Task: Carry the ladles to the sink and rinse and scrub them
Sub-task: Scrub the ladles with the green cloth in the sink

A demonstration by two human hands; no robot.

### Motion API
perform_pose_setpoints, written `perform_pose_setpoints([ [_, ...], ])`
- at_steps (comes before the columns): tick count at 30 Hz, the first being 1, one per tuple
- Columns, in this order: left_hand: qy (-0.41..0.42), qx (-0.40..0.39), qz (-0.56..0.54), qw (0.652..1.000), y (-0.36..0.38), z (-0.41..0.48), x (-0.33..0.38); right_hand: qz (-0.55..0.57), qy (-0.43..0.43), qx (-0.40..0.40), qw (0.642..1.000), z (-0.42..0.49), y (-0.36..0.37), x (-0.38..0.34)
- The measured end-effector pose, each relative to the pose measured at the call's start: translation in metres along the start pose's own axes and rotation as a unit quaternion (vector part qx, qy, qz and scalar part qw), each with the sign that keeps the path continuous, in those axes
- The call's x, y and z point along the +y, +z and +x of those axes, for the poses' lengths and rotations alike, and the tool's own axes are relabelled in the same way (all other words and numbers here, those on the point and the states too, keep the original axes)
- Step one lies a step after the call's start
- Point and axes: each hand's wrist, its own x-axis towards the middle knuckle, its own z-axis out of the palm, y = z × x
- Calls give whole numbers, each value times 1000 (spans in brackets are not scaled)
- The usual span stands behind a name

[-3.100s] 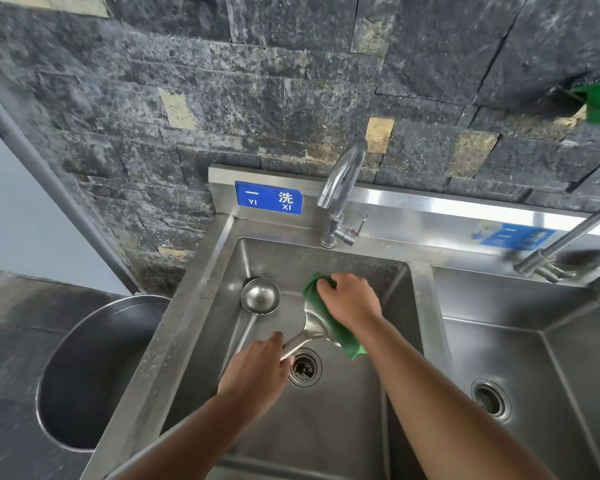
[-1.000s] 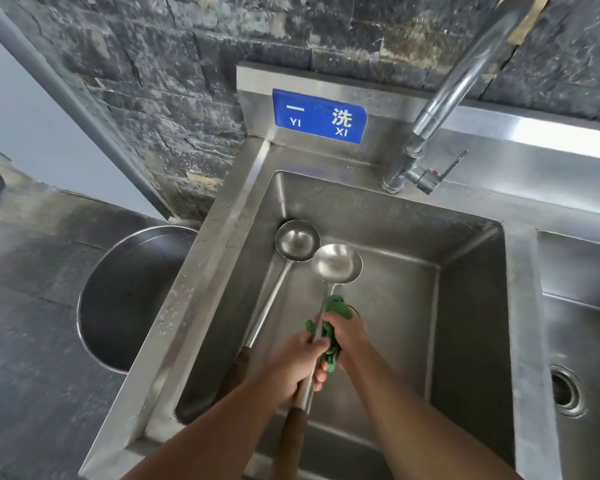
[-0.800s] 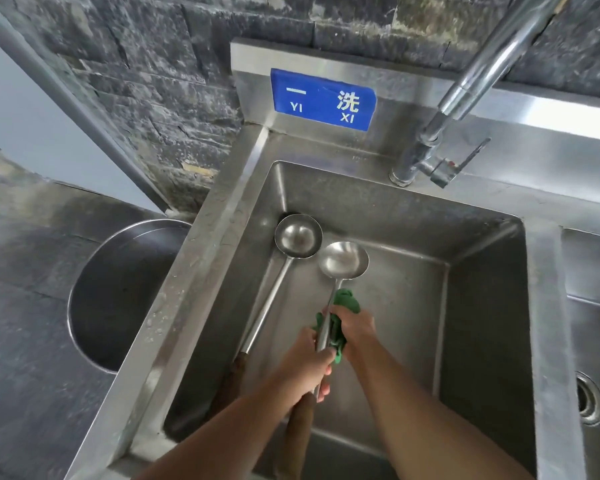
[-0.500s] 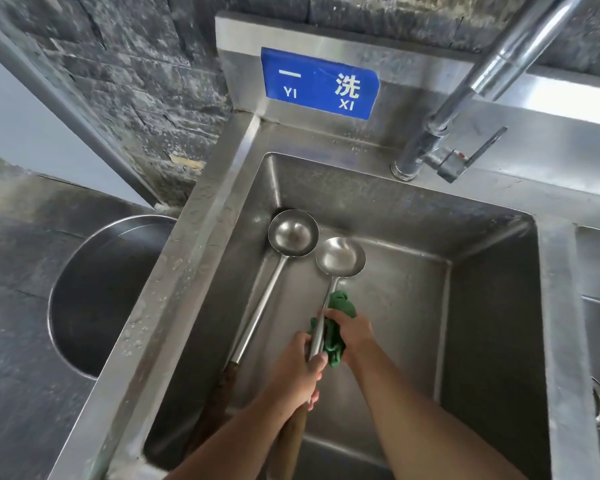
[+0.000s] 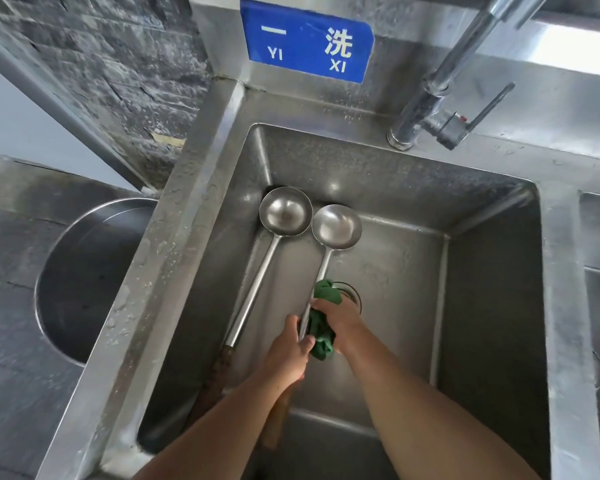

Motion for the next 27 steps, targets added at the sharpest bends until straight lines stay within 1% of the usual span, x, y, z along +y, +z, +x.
perform_pose_setpoints([
  [5, -27, -44, 7, 999, -4, 9, -11, -2, -23, -7, 1000, -4, 1, 9],
  [7, -30, -40, 9, 999, -3, 14, -15, 4, -33, -11, 999, -5, 0, 12],
  [10, -23, -16, 24, 999, 2, 20, -19, 17, -30, -8, 999, -7, -4, 15],
  [12, -18, -14, 32, 999, 4, 23, -22, 24, -24, 2, 999, -6, -9, 15],
  [15, -23, -15, 81, 996, 3, 26, -25, 64, -10, 21, 998, -13, -19, 13],
  [17, -20, 23, 129, 991, 1, 23, -22, 110, 6, 25, 994, -25, -28, 8],
  [19, 16, 102, 157, 982, -2, 15, -10, 179, 25, -9, 983, -43, -38, 0],
  [21, 78, 166, 122, 975, -4, 0, 12, 239, 44, -73, 967, -67, -48, -10],
  [22, 93, 164, 75, 979, -6, -10, 25, 259, 49, -105, 959, -80, -54, -14],
  [23, 92, 123, 1, 988, -8, -23, 42, 273, 46, -135, 951, -94, -62, -20],
  [24, 67, 34, -101, 992, -9, -35, 57, 285, 40, -162, 944, -105, -67, -25],
  [25, 41, -83, -213, 973, -9, -44, 68, 295, 32, -187, 936, -115, -73, -31],
  [26, 23, -177, -294, 939, -9, -53, 77, 299, 19, -208, 931, -127, -79, -38],
  [27, 29, -235, -323, 916, -9, -61, 85, 298, 3, -221, 929, -138, -86, -46],
])
